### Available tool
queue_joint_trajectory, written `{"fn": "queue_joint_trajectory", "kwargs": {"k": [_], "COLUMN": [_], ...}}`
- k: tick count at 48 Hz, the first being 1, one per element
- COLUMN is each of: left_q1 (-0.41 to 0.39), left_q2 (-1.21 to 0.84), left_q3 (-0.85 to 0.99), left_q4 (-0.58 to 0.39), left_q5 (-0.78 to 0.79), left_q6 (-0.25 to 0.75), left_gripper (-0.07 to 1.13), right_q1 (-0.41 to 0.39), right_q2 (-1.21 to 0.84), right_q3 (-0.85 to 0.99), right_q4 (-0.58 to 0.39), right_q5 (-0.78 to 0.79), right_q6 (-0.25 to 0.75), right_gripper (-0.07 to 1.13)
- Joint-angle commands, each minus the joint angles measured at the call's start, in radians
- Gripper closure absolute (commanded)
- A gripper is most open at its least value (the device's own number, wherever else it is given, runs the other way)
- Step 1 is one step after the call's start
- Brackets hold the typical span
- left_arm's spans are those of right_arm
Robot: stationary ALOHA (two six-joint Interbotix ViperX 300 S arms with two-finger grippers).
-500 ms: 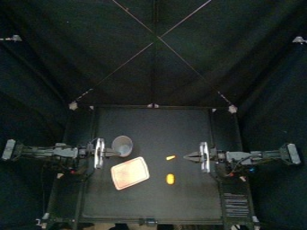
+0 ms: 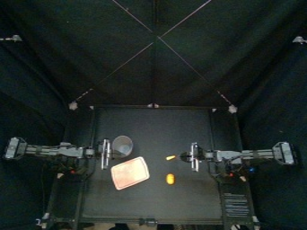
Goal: Pick the shrimp then place it in the grey bowl
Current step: Pick the shrimp
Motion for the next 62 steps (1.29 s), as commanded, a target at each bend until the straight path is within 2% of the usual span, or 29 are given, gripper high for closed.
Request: {"fn": "queue_joint_trajectory", "kwargs": {"k": [1, 11, 15, 25, 41, 50, 62], "left_q1": [0.005, 0.005, 0.005, 0.006, 0.009, 0.008, 0.008], "left_q2": [0.005, 0.005, 0.005, 0.003, 0.003, 0.005, 0.005], "left_q3": [-0.029, -0.023, -0.02, -0.018, -0.012, 0.008, 0.026], "left_q4": [0.003, 0.002, 0.002, 0.002, 0.0, 0.002, 0.002], "left_q5": [-0.006, -0.008, -0.008, -0.008, -0.011, -0.029, -0.031], "left_q6": [0.002, 0.002, 0.002, 0.002, 0.002, 0.002, 0.002], "left_gripper": [1.0, 1.0, 1.0, 1.0, 1.0, 1.0, 1.0], "right_q1": [-0.011, -0.032, -0.046, -0.075, -0.107, -0.118, -0.11], "right_q2": [0.063, 0.127, 0.146, 0.207, 0.402, 0.508, 0.641], "right_q3": [-0.048, -0.058, -0.058, -0.075, -0.144, -0.192, -0.253], "right_q4": [0.003, 0.029, 0.031, 0.012, -0.083, -0.144, -0.15], "right_q5": [0.021, -0.014, -0.025, -0.012, 0.166, 0.213, 0.25], "right_q6": [-0.002, 0.002, 0.0, -0.005, -0.012, -0.003, -0.009], "right_gripper": [0.75, 0.21, 0.09, 0.09, 0.08, 0.09, 0.09]}}
